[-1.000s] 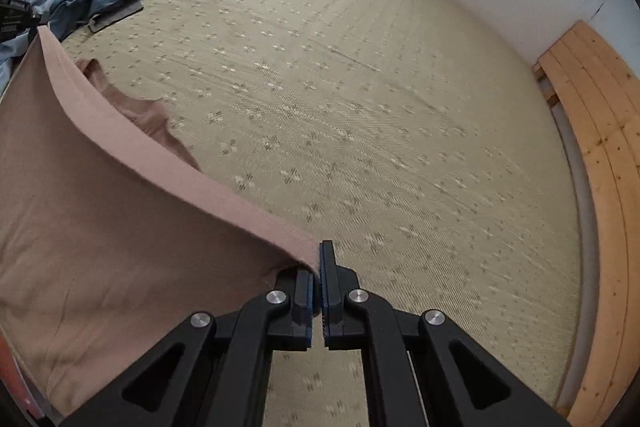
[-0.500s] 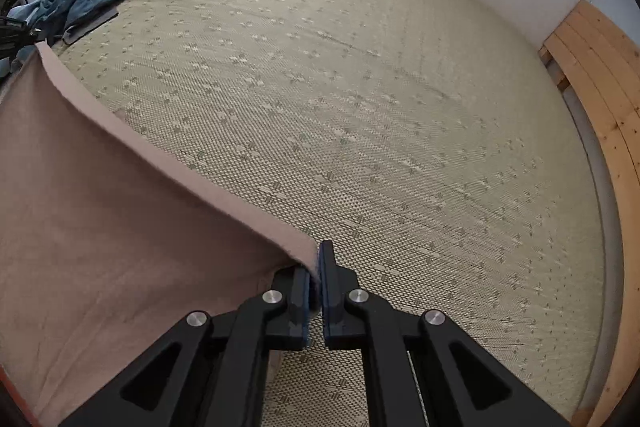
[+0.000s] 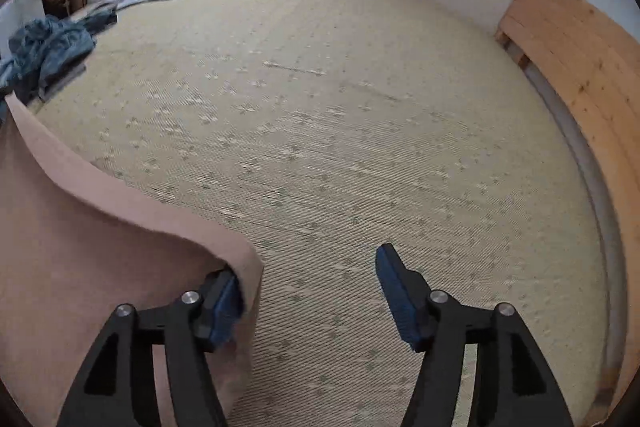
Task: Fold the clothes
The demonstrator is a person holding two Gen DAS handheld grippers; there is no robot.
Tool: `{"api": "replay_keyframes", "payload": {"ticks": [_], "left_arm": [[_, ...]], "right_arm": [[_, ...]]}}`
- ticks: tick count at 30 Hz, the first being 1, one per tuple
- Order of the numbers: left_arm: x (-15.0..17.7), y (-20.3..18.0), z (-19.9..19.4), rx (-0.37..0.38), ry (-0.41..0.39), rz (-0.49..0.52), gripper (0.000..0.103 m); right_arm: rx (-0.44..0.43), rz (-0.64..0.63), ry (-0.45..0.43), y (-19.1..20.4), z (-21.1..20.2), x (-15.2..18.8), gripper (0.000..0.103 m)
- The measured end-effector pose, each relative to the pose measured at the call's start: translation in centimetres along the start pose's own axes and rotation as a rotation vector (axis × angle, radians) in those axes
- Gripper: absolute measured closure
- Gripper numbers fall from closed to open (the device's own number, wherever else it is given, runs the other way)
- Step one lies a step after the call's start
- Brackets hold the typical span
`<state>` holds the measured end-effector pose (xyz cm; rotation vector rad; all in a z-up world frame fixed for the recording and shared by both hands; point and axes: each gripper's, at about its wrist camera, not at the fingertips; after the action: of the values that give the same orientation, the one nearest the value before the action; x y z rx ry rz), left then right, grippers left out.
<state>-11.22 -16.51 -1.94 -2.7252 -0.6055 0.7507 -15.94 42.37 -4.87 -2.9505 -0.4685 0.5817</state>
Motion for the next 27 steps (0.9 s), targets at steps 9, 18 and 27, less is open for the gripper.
{"api": "replay_keyframes", "payload": {"ticks": [9, 18, 27], "left_arm": [[-0.8, 1.9, 0.4, -0.031, 0.028, -0.038, 0.041], [5.8, -1.3, -2.4, 0.133, 0.132, 0.018, 0.041], [11.6, -6.3, -0.8, 0.151, 0.244, 0.123, 0.041]], "right_arm": [[-0.13, 0.075, 0.099, -0.9, 1.0, 0.4, 0.033], [-0.208, 0.127, 0.174, -2.0, 1.0, -0.6, 0.032], [-0.142, 0.008, 0.287, -1.0, 1.6, -3.0, 0.032]]}}
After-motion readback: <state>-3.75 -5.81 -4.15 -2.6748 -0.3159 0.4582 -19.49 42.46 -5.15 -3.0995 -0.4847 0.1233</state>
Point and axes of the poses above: each gripper's, at about its wrist camera, not at the fingertips, and z roughly the way its jaws point, y to its left, x to its underside, and after that the axes turned 9 degrees about y, right-handed
